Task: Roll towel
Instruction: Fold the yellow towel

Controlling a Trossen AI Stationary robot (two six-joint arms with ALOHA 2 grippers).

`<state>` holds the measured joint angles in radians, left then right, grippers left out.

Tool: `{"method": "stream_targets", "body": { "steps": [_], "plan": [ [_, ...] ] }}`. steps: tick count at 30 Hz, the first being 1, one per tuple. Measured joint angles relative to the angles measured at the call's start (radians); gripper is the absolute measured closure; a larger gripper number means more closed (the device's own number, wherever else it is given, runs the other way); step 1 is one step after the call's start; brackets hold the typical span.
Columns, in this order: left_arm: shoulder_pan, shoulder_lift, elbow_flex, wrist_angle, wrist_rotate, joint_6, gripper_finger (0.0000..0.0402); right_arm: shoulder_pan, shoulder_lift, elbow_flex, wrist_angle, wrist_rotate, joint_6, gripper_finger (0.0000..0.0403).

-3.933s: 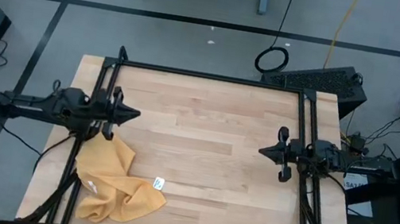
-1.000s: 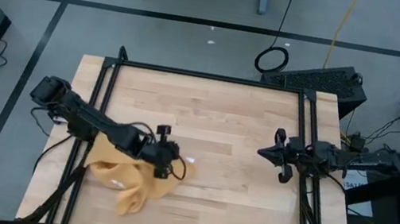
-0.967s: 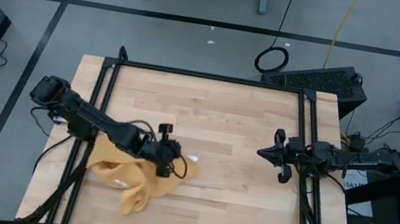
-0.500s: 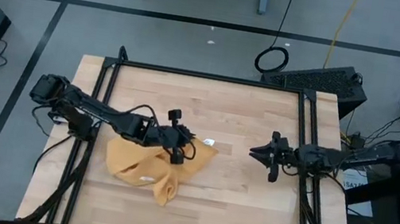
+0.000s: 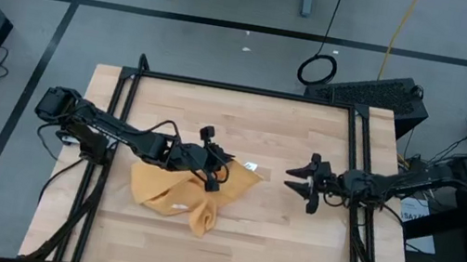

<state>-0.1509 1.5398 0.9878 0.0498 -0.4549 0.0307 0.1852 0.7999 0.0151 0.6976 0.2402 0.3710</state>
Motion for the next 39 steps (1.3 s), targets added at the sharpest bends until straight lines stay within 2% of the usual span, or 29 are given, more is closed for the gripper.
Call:
{"method": "stream_targets", "body": {
  "steps": [5, 11, 18, 23, 28, 32, 35, 39],
  "plan": [
    [0.0, 0.0, 0.0, 0.029, 0.006, -0.004, 0.0393, 0.0, 0.11, 0.026, 0.09, -0.002, -0.014, 0.0208],
    [0.0, 0.001, 0.0, 0.034, 0.006, -0.026, 0.0393, 0.0, 0.264, 0.172, 0.091, -0.003, -0.141, 0.0197],
    [-0.004, 0.001, 0.0, 0.018, 0.006, -0.052, 0.0393, 0.0, 0.451, 0.341, -0.008, -0.005, -0.218, 0.0179],
    [-0.011, 0.001, 0.0, 0.019, 0.006, -0.059, 0.0393, 0.0, 0.57, 0.404, -0.016, 0.003, -0.218, 0.0187],
    [-0.013, 0.001, 0.0, 0.017, 0.006, -0.078, 0.0393, 0.001, 0.631, 0.46, -0.014, 0.052, -0.238, 0.0241],
    [-0.018, 0.001, 0.0, 0.017, 0.006, -0.086, 0.0393, 0.001, 0.621, 0.495, -0.055, 0.094, -0.272, 0.0328],
    [-0.022, 0.001, 0.0, 0.022, 0.006, -0.167, 0.0393, 0.006, 0.58, 0.519, -0.11, 0.101, -0.317, 0.0389],
    [-0.036, 0.001, 0.0, 0.014, 0.062, -0.261, 0.0372, 0.014, 0.514, 0.552, -0.2, 0.127, -0.335, 0.0389]
  ]
}}
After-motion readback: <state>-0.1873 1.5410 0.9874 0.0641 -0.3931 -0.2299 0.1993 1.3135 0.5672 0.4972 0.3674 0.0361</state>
